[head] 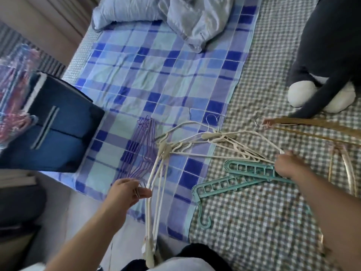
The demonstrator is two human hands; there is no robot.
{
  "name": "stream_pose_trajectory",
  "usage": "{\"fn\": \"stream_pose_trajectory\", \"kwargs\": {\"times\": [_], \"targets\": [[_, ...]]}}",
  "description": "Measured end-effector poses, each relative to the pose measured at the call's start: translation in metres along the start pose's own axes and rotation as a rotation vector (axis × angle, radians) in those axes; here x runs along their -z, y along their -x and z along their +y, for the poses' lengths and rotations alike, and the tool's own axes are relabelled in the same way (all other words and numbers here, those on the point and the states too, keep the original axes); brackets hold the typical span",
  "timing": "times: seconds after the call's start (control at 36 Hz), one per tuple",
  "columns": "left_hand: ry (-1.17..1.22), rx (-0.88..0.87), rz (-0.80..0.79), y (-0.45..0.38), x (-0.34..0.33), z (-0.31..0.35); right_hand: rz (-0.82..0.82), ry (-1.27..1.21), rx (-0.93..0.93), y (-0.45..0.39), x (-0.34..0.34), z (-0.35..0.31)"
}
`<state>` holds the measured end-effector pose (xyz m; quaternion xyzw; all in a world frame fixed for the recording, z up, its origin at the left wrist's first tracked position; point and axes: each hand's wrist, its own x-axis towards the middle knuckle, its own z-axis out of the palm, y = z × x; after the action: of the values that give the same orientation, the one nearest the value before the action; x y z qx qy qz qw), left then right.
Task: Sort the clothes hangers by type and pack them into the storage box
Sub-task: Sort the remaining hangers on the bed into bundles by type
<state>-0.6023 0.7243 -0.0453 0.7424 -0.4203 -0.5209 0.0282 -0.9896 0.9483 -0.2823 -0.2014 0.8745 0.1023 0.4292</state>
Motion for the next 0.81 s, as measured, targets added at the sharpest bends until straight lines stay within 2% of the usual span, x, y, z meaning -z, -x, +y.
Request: {"fn": "stream_pose_trajectory", "kwargs": {"times": [0.14,0.28,0.47,0.58,0.81], "targets": [[0.094,-0.059,-0.076,0.006,0.007,0.007,0.237,-0.028,0.145,0.006,-0.005,-0.013],[0.007,-0.111,-0.153,0.003,0.025,0.011,0.459,-0.198,0.281,0.031,0.003,-0.038],[-0.065,-0.153,-0.305,-0.003,0.048,0.012,0.512,-0.192,0.346,0.071,0.018,-0.059],[-0.145,-0.246,-0.413,-0.002,0.058,0.014,0.52,-0.273,0.368,0.101,0.022,-0.063],[0.029,-0.362,-0.574,-0.01,0.08,0.028,0.536,-0.451,0.295,0.187,0.004,-0.062]]}}
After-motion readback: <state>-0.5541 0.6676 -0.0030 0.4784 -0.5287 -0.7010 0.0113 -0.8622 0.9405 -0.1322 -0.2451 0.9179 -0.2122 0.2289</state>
